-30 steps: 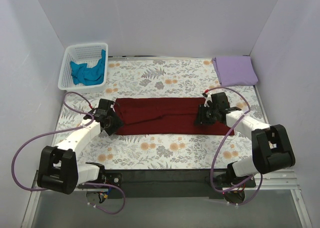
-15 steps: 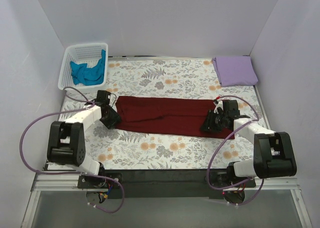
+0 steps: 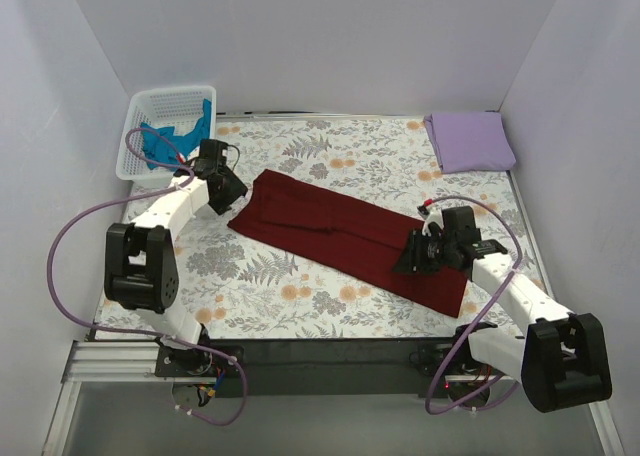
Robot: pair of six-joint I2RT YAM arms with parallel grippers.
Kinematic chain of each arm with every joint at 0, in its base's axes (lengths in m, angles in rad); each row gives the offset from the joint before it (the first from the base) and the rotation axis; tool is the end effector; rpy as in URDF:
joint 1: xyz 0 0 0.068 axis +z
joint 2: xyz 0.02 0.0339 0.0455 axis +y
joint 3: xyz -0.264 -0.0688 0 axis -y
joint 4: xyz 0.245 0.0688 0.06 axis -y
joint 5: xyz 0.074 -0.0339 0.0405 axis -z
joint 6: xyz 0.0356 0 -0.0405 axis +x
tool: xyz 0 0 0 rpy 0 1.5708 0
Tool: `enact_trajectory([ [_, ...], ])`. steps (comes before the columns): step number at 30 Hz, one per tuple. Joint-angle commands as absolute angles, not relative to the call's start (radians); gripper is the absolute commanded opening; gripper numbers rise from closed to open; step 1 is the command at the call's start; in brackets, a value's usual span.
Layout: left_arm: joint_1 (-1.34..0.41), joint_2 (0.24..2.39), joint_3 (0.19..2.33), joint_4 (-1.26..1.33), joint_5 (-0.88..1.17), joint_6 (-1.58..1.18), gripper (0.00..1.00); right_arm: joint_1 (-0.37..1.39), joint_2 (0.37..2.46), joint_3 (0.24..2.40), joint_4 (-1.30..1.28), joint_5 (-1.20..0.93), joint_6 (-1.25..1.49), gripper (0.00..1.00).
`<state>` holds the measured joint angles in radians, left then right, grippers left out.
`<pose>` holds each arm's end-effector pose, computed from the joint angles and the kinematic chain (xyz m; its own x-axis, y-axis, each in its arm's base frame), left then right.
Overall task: Fold and stack the t-shirts
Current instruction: Fold the tshirt
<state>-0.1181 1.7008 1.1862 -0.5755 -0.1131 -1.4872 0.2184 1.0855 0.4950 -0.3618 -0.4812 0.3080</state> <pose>0.3457 -0.0370 0.2099 -0.1385 -0.9806 -0.1383 -0.8720 0.1870 -0.4524 0.1868 0.0583 0.1744 -0.8956 0.0765 -0.4382 -0.1916 0.8228 0.5351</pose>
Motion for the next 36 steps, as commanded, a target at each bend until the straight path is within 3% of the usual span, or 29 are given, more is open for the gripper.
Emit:
enact_trajectory([
  [1, -0.245, 1.551, 1.219, -0.612, -0.228, -1.500, 0.48, 0.245, 1.089, 0.606, -0.368, -0.491, 0.262, 0.42],
  [10, -0.432, 1.626, 1.172, -0.629, -0.224, -1.637, 0.49, 0.471, 1.180, 0.675, -0.374, -0.332, 0.272, 0.42],
  [20, -0.423, 1.850, 1.241, -0.588, -0.235, -1.635, 0.43, 0.569, 1.308, 0.657, -0.295, -0.288, 0.284, 0.41],
  [24, -0.345, 1.925, 1.281, -0.580, -0.216, -1.597, 0.42, 0.592, 1.405, 0.669, -0.273, -0.288, 0.287, 0.41],
  [30, -0.296, 2.127, 1.514, -0.574, -0.192, -1.465, 0.42, 0.624, 1.578, 0.784, -0.259, -0.334, 0.308, 0.40],
  [36, -0.295, 2.377, 1.948, -0.655, -0.180, -1.330, 0.43, 0.733, 1.771, 0.981, -0.199, -0.441, 0.409, 0.40],
])
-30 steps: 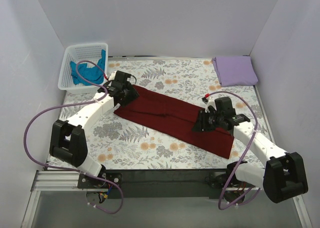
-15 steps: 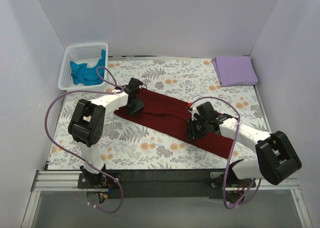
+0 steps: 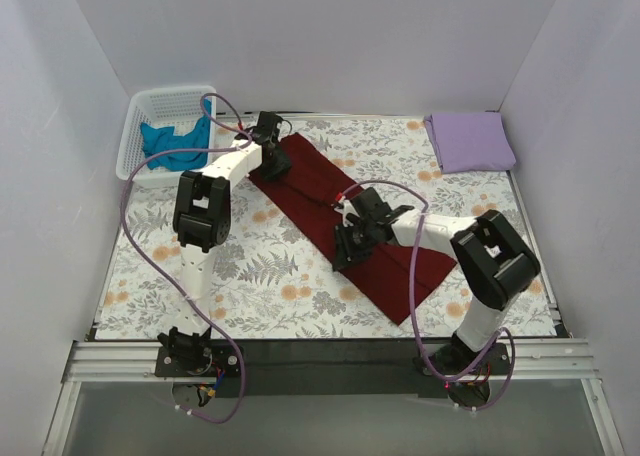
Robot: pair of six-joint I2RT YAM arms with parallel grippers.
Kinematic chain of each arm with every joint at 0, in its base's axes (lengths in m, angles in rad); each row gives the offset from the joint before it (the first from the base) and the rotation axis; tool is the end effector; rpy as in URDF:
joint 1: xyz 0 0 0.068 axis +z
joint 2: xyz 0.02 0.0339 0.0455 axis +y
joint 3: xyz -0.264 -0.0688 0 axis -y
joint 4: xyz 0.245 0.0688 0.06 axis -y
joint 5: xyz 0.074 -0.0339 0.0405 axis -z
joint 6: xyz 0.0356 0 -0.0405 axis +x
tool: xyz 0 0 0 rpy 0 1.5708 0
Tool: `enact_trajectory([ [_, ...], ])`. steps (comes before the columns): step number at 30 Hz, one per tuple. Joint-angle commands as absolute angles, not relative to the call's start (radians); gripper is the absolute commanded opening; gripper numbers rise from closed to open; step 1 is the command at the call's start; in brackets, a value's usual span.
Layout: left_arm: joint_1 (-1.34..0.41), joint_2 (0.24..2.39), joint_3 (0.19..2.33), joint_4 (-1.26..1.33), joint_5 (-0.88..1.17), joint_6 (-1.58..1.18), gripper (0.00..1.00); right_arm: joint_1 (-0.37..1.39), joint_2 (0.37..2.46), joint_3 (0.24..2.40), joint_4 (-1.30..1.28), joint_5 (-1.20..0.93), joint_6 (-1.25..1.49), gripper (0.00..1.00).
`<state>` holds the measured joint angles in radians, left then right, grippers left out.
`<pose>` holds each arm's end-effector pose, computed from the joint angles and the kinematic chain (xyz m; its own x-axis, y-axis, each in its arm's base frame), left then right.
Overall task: Fold and stack the t-shirts
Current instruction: Fold the tshirt
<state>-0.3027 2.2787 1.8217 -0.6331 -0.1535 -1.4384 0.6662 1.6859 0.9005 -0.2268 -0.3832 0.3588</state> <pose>0.4679 -0.1404 0.1630 -0.3369 -0.9211 -0.1954 -0.8090 0.3893 -0.4405 0.2455 0.2099 0.1542 -0.8802 -0.2777 -0.3849 -0.4484 0.7521 0.4830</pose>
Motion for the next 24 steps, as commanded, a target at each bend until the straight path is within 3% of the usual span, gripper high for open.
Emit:
enact_trajectory([
  [1, -0.295, 2.425, 1.989, -0.664, -0.175, -1.313, 0.45, 0.755, 1.796, 1.018, -0.190, -0.457, 0.420, 0.40],
  [4, -0.295, 2.419, 2.069, -0.647, -0.153, -1.266, 0.49, 0.836, 1.864, 1.138, -0.190, -0.508, 0.436, 0.39],
  [7, -0.293, 2.294, 1.988, -0.560, -0.152, -1.240, 0.51, 0.845, 1.856, 1.189, -0.189, -0.519, 0.428, 0.39],
  [14, -0.296, 2.070, 1.868, -0.476, -0.127, -1.236, 0.54, 0.645, 1.758, 1.198, -0.173, -0.601, 0.376, 0.39],
  [18, -0.319, 1.926, 1.766, -0.482, -0.118, -1.279, 0.55, 0.536, 1.680, 1.074, -0.178, -0.589, 0.351, 0.40],
  [24, -0.385, 1.723, 1.449, -0.482, -0.103, -1.322, 0.55, 0.489, 1.566, 0.878, -0.302, -0.482, 0.242, 0.40],
])
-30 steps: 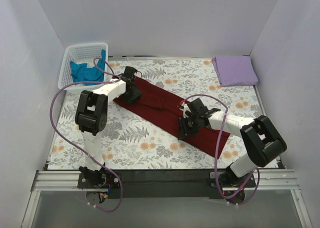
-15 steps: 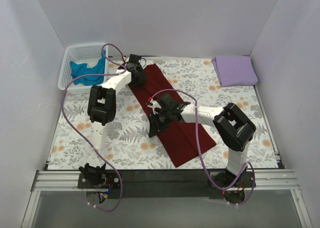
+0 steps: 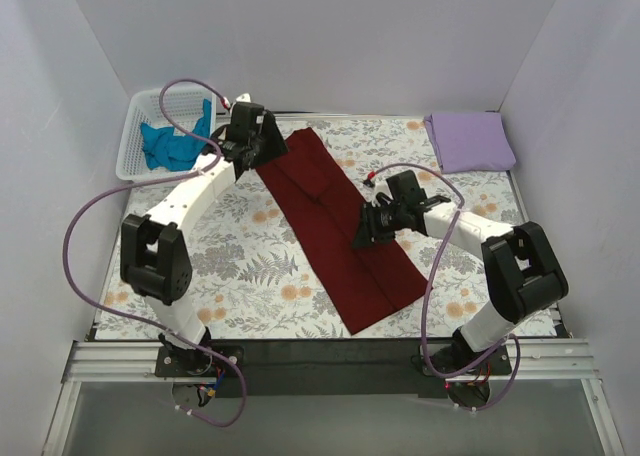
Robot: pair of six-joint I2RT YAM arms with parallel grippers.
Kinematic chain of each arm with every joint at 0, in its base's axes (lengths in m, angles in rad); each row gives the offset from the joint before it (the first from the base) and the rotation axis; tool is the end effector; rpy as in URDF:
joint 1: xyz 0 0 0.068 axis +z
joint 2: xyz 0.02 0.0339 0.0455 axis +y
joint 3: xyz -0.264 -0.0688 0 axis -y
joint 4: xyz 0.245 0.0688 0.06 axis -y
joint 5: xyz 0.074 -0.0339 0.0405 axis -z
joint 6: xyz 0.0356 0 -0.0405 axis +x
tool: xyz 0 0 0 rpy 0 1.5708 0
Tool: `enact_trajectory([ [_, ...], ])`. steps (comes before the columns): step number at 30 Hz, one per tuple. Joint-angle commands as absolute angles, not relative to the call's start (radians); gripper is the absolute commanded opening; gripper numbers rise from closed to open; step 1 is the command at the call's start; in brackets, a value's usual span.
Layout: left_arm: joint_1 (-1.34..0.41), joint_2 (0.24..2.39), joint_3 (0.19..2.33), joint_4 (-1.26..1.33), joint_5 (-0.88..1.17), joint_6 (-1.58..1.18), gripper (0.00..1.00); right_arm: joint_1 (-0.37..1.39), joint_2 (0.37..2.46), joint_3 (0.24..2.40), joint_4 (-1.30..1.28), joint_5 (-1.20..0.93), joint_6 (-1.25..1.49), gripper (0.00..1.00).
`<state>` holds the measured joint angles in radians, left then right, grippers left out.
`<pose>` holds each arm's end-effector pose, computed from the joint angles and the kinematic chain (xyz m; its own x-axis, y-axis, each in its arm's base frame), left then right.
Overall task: Fold and stack the t-shirts
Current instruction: Fold the tshirt
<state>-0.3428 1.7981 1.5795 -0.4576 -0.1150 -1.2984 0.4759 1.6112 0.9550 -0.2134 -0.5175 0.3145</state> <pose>0.3941 -0.1363 0.3077 -0.3990 -0.8735 -0.2790 -0.5005 0.4624 -0.7319 0.2845 0.1664 0.1952 -0.8568 -0.1392 -0.4966 -0.4383 0.7038 0.5590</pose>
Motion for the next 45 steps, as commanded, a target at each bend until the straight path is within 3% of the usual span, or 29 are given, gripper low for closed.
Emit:
enact_trajectory([
  [1, -0.391, 1.663, 1.403, -0.483, -0.106, -1.321, 0.55, 0.488, 1.554, 0.858, -0.308, -0.476, 0.241, 0.40],
  [7, -0.403, 1.444, 1.099, -0.482, -0.170, -1.304, 0.56, 0.503, 1.512, 0.732, -0.327, -0.506, 0.250, 0.40],
  [12, -0.403, 1.332, 0.925, -0.454, -0.201, -1.281, 0.56, 0.642, 1.580, 0.729, -0.330, -0.515, 0.336, 0.40],
  [16, -0.403, 1.286, 0.859, -0.416, -0.241, -1.255, 0.56, 0.848, 1.673, 0.799, -0.284, -0.541, 0.432, 0.40],
  [22, -0.403, 1.243, 0.801, -0.379, -0.281, -1.230, 0.56, 0.945, 1.733, 0.998, -0.247, -0.586, 0.485, 0.39],
  [25, -0.403, 1.218, 0.799, -0.380, -0.212, -1.223, 0.56, 0.879, 1.704, 1.069, -0.244, -0.575, 0.450, 0.39],
  [28, -0.420, 1.201, 0.807, -0.382, -0.114, -1.238, 0.53, 0.656, 1.668, 1.089, -0.215, -0.603, 0.420, 0.39],
  [34, -0.627, 1.273, 0.905, -0.370, -0.002, -1.351, 0.50, 0.401, 1.793, 1.210, -0.084, -0.771, 0.403, 0.39],
  [38, -0.776, 1.416, 1.018, -0.347, 0.070, -1.370, 0.50, 0.351, 1.900, 1.278, -0.009, -0.834, 0.434, 0.39],
  [45, -0.856, 1.663, 1.115, -0.279, 0.216, -1.430, 0.47, 0.327, 2.071, 1.287, 0.236, -0.936, 0.558, 0.39],
])
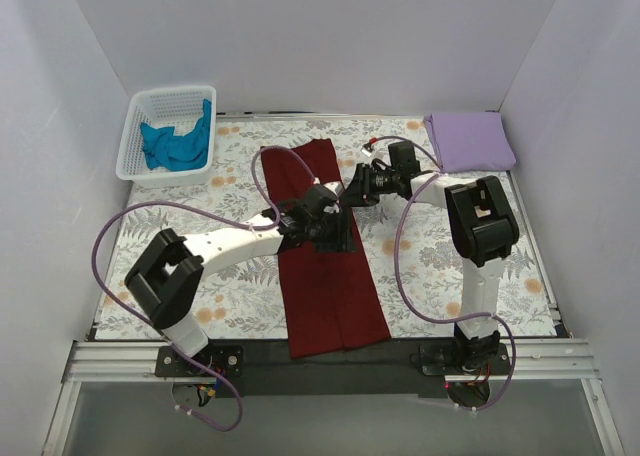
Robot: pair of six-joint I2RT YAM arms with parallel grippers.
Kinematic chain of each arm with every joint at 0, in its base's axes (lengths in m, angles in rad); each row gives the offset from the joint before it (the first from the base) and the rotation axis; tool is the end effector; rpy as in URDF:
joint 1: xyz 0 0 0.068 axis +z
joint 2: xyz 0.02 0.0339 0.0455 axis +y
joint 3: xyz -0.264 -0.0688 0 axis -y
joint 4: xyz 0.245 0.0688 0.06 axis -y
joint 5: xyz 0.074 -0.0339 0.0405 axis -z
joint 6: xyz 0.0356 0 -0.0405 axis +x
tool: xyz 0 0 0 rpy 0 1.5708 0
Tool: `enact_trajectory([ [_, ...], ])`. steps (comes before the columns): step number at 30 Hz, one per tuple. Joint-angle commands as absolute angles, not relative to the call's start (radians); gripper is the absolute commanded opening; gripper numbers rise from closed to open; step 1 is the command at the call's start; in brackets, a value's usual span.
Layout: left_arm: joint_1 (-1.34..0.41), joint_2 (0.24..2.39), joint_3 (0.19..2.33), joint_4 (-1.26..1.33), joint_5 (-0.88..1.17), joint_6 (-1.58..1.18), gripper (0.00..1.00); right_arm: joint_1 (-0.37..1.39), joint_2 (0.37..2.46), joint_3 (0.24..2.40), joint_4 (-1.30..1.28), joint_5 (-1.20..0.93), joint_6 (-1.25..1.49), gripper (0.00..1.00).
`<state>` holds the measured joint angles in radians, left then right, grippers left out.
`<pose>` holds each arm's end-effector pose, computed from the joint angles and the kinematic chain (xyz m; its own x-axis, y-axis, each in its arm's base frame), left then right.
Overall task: Fold and stack the t-shirts
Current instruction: Fold the tshirt
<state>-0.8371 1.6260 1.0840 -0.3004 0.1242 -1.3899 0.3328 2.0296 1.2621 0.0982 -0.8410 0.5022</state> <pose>0.2299 -0.2615 0.2205 -0.8692 -0.4937 -0.0288 -0.3490 0.6537 -0.6714 0.3992 0.1661 0.1626 -0.8848 0.0337 -0.4648 -0.3929 0.4825 0.7828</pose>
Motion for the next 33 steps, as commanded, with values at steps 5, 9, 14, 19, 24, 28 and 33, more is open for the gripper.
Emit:
enact_trajectory([
  [5, -0.873, 1.805, 1.115, -0.273, 0.327, -1.499, 0.44, 0.316, 2.161, 1.287, 0.268, -0.948, 0.551, 0.39],
  [9, -0.874, 1.865, 1.077, -0.282, 0.405, -1.554, 0.42, 0.284, 2.189, 1.237, 0.281, -0.914, 0.561, 0.39],
  [14, -0.874, 1.882, 1.063, -0.317, 0.403, -1.560, 0.40, 0.287, 2.168, 1.224, 0.330, -0.980, 0.586, 0.39],
  [19, -0.876, 1.910, 1.075, -0.339, 0.402, -1.559, 0.40, 0.321, 2.198, 1.281, 0.394, -1.002, 0.621, 0.39],
  [24, -0.877, 1.925, 1.074, -0.347, 0.413, -1.557, 0.39, 0.316, 2.314, 1.333, 0.416, -0.980, 0.652, 0.39],
  [28, -0.880, 1.933, 1.071, -0.357, 0.420, -1.551, 0.38, 0.299, 2.368, 1.387, 0.433, -0.950, 0.663, 0.39],
  [33, -0.882, 1.939, 1.072, -0.364, 0.428, -1.543, 0.38, 0.261, 2.436, 1.501, 0.456, -0.943, 0.713, 0.39],
])
